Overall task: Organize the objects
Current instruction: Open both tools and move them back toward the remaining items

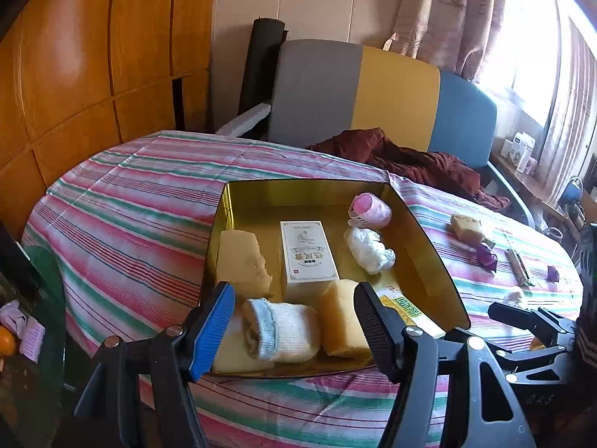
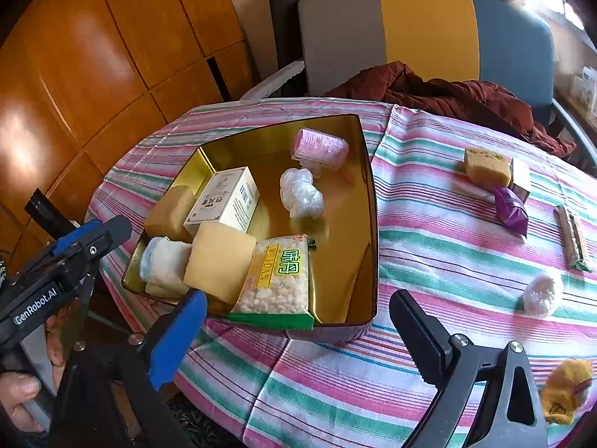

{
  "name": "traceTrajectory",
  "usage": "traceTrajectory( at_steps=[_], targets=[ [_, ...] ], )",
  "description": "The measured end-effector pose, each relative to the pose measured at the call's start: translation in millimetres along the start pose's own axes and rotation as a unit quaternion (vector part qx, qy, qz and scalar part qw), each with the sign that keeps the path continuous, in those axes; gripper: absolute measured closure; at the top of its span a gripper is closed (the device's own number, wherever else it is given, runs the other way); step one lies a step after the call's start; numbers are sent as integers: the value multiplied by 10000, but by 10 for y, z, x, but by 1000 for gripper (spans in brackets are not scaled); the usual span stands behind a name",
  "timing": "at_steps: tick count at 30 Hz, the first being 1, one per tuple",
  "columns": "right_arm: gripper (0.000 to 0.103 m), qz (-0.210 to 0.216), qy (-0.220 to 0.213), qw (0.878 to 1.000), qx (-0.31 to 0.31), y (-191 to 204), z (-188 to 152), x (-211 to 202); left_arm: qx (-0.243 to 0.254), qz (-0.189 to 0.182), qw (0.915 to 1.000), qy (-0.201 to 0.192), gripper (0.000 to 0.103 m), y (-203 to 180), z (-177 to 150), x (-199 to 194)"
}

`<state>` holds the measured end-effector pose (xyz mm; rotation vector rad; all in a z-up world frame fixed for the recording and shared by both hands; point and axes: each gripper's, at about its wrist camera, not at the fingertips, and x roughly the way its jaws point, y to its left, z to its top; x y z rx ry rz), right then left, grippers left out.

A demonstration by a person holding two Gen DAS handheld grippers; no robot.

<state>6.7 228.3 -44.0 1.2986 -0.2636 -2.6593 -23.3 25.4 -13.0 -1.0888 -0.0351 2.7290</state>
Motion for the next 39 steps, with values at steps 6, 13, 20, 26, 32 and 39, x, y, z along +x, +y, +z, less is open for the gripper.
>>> traceTrajectory(
  at_steps=[6,13,20,26,32,39],
  targets=[
    [4,-26,-12,10000,28,-11,-5,-10,79,68,9999,43,36,-27,-25,4],
    [4,-86,-2,9999,116,-77,-42,-30,156,-156,9997,52,36,-84,-39,-9],
    [3,-131,9,9997,222,-168,-70,-33,-71,-251,9992,298,36,-38,-55,90],
    [3,-140,15,9995,281,-236,-95,-38,68,-374,9987,338,36,-111,-71,101],
    [3,-209,-7,9990,407,-347,-114,-80,325,-484,9976,382,36,-254,-33,104],
    [3,-476,-121,9959,754,-722,-164,-293,646,-744,9946,337,36,-520,95,124]
  ],
)
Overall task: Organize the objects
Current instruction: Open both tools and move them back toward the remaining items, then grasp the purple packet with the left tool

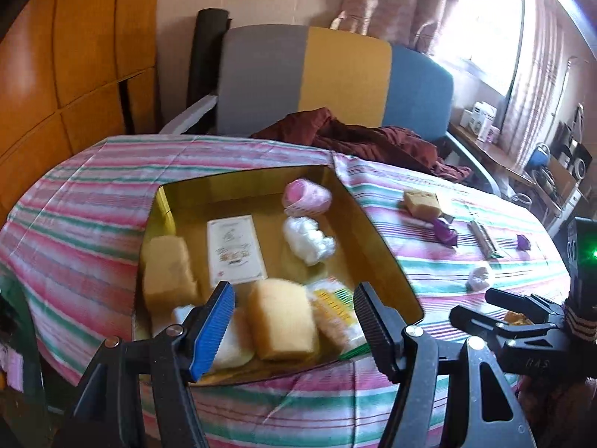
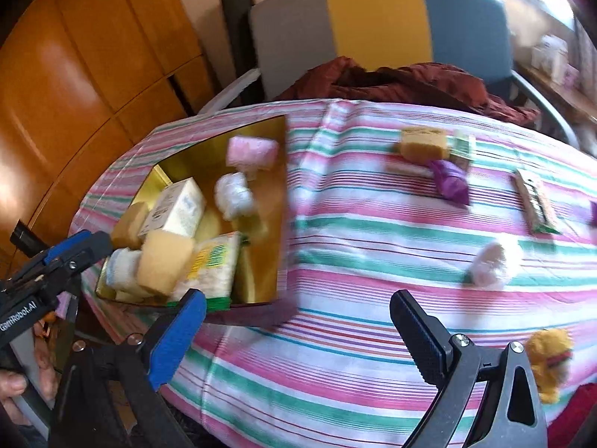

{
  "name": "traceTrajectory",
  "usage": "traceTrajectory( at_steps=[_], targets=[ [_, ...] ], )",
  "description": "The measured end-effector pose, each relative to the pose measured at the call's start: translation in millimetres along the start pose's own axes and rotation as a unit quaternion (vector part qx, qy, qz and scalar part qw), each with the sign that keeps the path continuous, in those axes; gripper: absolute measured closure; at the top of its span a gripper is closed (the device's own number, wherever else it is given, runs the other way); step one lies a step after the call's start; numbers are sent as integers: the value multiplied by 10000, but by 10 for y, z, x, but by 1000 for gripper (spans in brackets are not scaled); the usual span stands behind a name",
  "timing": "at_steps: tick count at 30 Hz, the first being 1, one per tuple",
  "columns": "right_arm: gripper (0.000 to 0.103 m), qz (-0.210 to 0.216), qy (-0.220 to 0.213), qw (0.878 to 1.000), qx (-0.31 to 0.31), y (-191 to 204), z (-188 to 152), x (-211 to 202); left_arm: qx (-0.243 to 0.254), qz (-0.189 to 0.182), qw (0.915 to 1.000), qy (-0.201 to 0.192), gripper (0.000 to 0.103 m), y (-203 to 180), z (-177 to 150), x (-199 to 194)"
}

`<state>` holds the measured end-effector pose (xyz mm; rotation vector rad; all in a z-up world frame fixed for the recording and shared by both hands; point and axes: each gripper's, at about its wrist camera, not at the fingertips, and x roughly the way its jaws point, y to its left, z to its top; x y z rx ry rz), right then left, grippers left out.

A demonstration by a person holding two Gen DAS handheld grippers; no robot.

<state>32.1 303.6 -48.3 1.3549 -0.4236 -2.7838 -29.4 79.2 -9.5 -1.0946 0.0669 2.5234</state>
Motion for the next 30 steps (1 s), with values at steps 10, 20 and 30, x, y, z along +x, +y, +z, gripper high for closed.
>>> traceTrajectory(
  at_steps=[10,20,30],
  targets=[
    [3,-943,-94,9912,924,-1093,-84,-439,495,-354,9980,192,36,-411,56,146],
    [3,-1582,45,9741,1614,-1876,27,-599,868,-724,9932,271,36,-856,241,282],
    [3,-1623,-17,9747,1534,-2143,382,-358,1105,-1078,9857,669,36,-1438,533,785]
  ],
)
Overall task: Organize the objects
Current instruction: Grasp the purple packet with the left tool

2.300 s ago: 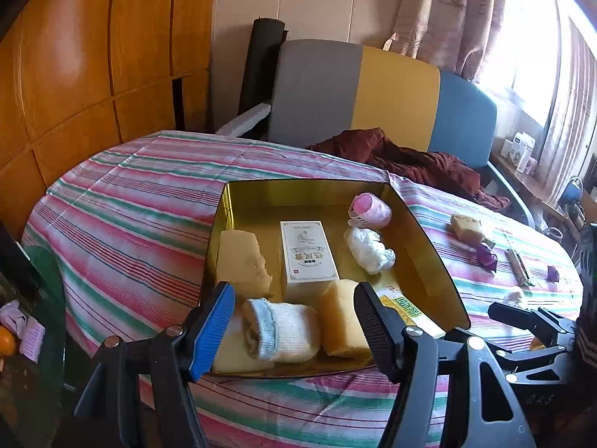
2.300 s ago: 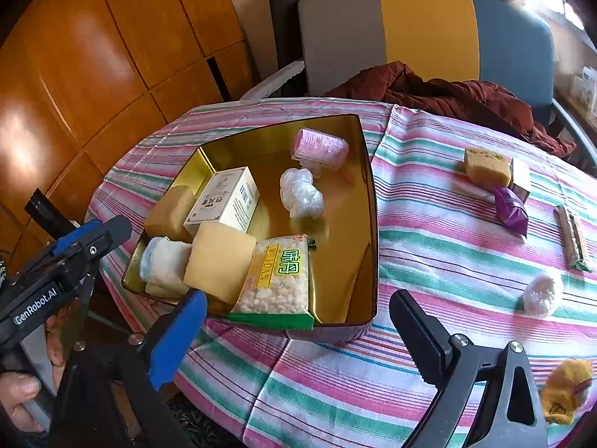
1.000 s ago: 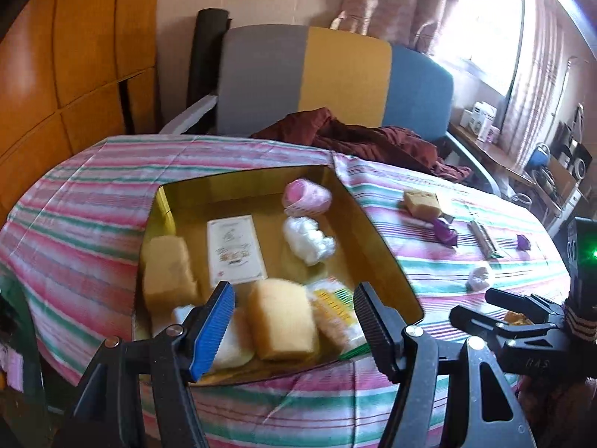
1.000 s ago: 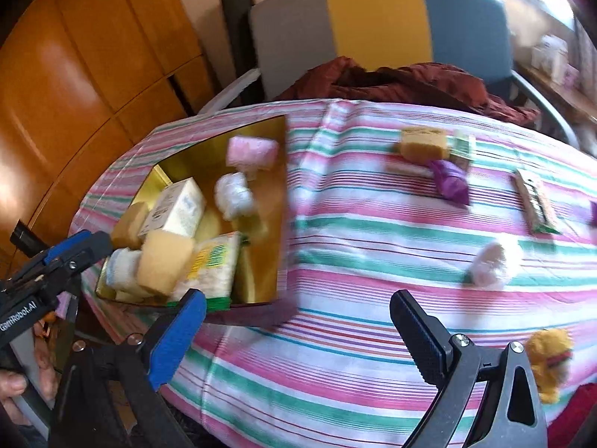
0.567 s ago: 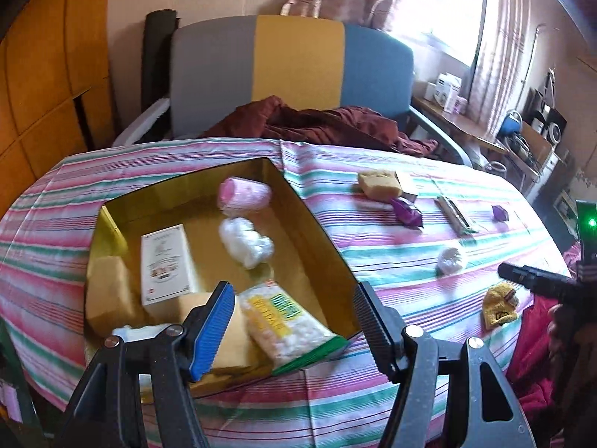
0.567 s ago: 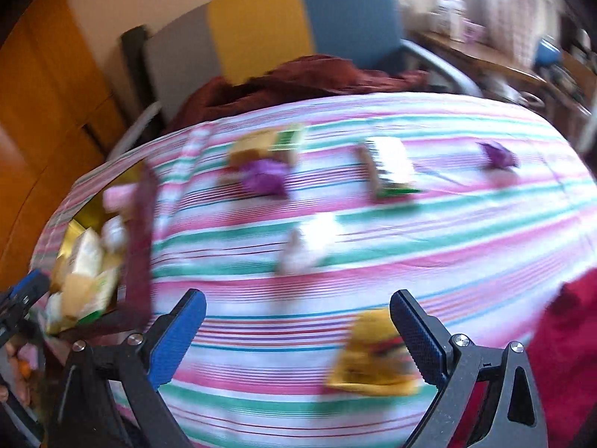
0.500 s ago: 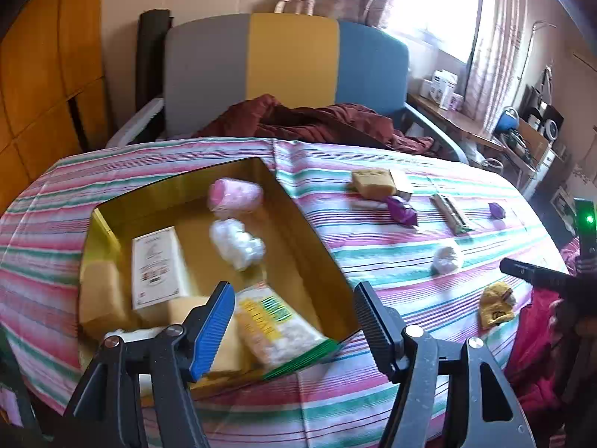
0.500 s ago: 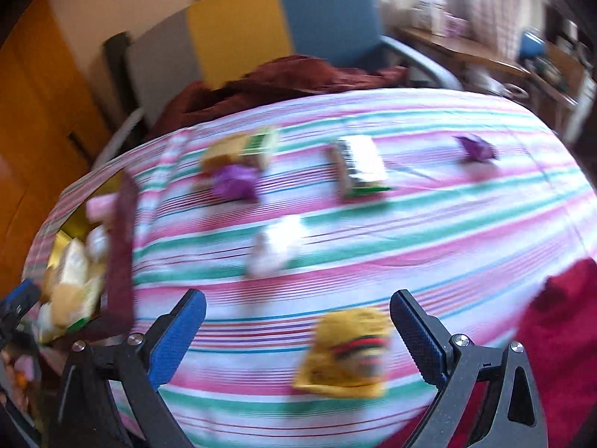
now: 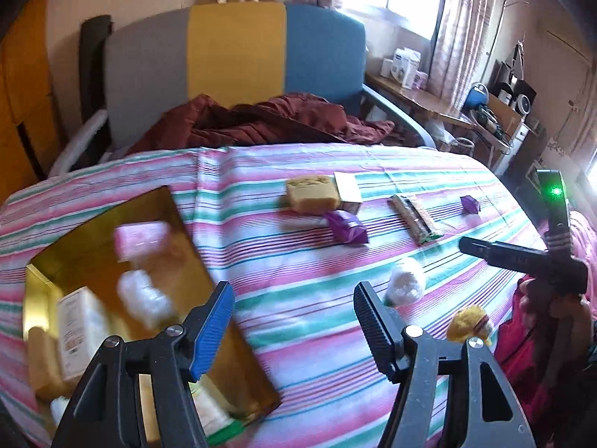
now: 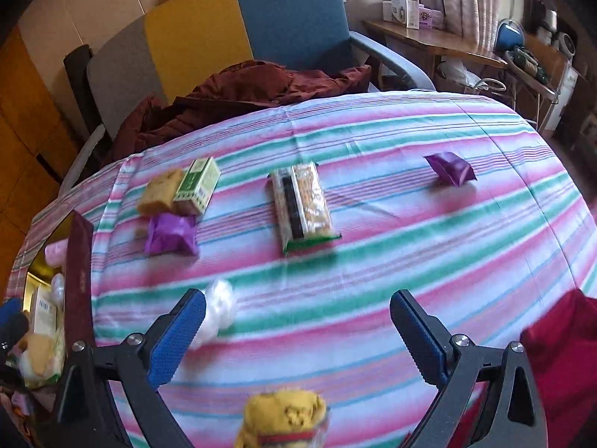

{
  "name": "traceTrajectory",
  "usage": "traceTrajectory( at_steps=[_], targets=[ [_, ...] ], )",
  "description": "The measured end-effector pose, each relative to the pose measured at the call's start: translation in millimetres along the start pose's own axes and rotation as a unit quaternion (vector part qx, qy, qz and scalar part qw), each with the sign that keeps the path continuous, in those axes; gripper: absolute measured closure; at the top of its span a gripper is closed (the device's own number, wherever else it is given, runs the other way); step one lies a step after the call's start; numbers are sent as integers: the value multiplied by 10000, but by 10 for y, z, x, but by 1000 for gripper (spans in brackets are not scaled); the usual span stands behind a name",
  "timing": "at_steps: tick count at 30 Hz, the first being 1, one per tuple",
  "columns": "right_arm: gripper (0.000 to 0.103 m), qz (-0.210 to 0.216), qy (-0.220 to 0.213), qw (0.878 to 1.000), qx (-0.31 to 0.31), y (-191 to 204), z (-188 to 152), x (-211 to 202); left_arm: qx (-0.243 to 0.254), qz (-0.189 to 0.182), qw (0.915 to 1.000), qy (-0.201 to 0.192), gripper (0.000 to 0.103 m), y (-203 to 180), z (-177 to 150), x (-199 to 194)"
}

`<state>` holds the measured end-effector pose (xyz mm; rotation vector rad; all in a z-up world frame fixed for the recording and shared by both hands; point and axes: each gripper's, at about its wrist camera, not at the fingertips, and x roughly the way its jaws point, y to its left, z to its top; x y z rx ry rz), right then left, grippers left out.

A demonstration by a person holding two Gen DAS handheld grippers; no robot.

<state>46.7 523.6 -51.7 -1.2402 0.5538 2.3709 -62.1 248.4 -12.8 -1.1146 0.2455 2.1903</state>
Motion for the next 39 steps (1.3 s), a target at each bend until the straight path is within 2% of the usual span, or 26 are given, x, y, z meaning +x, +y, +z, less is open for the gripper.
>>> traceTrajectory(
  at_steps=[4,8,14,23,26,27,28,29,35,39],
  targets=[
    [3,214,-30,9997,139,-71,-3,92,-60,-95,9996,264,36,-108,137,320],
    [3,274,-5,9993,241,-137,-20,114,-208,-201,9979,579,36,-215,278,693],
    [3,353,-7,9990,258,-138,-1,109,-404,-281,9951,852,36,-355,446,1148],
    [3,417,26,9990,128,-74,-1,111,-648,-121,9914,1132,36,-452,652,1776],
    [3,415,38,9991,81,-51,-2,119,-577,-81,9904,1257,37,-468,655,1935],
    [3,407,55,9991,63,-46,-5,127,-516,-64,9906,1262,39,-474,642,1964],
    [3,397,67,9992,54,-47,-7,131,-444,-44,9927,1119,53,-483,634,1938],
    [3,386,74,9992,49,-46,-10,137,-360,-104,9934,1084,55,-494,616,1925],
    [3,329,129,9994,-17,-25,-35,181,-483,-228,9933,1025,61,-357,506,1789],
    [3,331,268,9991,-17,-3,-48,247,-547,-186,9929,1040,61,-229,404,1623]
  ],
)
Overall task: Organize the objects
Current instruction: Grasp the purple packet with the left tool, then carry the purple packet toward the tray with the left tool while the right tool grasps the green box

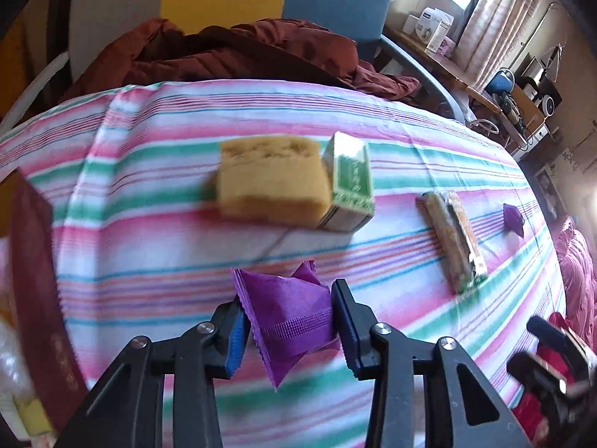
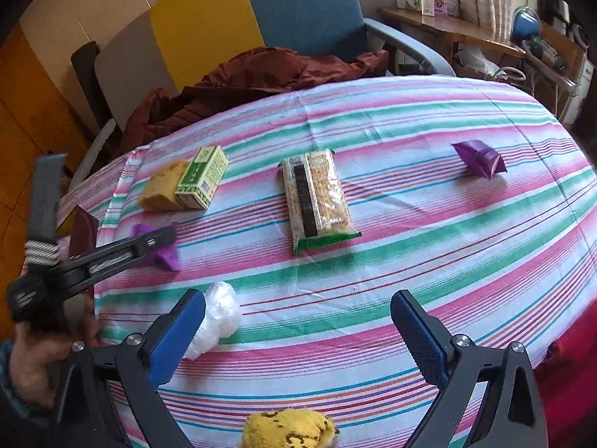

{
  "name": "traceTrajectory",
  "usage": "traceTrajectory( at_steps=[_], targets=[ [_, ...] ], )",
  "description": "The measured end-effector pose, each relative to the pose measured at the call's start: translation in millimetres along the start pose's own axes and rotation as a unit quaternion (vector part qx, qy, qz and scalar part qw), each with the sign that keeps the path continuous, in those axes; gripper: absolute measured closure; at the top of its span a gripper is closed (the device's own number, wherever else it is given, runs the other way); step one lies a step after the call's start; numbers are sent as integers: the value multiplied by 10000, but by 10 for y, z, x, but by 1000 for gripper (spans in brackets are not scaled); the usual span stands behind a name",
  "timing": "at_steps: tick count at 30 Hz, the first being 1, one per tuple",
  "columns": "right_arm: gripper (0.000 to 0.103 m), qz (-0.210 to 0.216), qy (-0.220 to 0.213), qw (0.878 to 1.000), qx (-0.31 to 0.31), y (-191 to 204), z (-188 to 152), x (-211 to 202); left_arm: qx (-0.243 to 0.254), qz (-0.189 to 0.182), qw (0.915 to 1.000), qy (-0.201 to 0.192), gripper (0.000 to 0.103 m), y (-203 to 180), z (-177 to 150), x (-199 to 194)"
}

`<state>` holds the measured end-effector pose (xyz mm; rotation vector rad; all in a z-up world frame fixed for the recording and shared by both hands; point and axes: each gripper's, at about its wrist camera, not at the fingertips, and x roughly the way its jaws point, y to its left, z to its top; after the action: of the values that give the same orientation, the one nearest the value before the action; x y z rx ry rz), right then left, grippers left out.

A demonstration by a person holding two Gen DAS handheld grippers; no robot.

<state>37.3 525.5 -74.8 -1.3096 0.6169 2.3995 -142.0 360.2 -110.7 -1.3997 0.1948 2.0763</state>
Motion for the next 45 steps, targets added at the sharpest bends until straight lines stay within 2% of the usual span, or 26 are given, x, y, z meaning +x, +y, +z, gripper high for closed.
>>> traceTrajectory(
  at_steps=[5,10,16,21,24,26,27,28,29,36,45],
  targets=[
    [3,287,113,9995,-25,155,99,35,-51,-68,9998,-199,61,129,-94,-287],
    [5,388,60,9990,-225,461,440,181,-30,-181,9981,-585,61,220,-157,-645],
    [25,154,121,9986,-492,836,928,616,-92,-367,9959,-823,61,329,-153,-866],
    [39,-189,401,9977,-507,990,1206,1083,-204,-490,9944,-913,61,422,-206,-1005],
    [45,-66,564,9975,-421,1018,1297,1266,-271,-516,9945,-872,61,481,-260,-1015],
    [55,-259,829,9948,-537,1048,1285,1411,-299,-503,9948,-837,61,504,-287,-1011],
    [57,-297,941,9935,-561,1044,1257,1475,-333,-522,9947,-820,61,521,-300,-1009],
    [60,-378,792,9937,-700,1066,1223,1440,-347,-533,9945,-830,61,533,-315,-1018],
    [73,-446,775,9930,-777,1074,1197,1415,-344,-517,9945,-844,61,539,-327,-1030],
    [73,-388,653,9902,-1170,1042,899,1059,-275,-463,9940,-953,61,532,-440,-1161],
    [73,227,192,9880,-1518,1279,398,330,-338,-420,9920,-1146,61,604,-703,-1512]
  ],
)
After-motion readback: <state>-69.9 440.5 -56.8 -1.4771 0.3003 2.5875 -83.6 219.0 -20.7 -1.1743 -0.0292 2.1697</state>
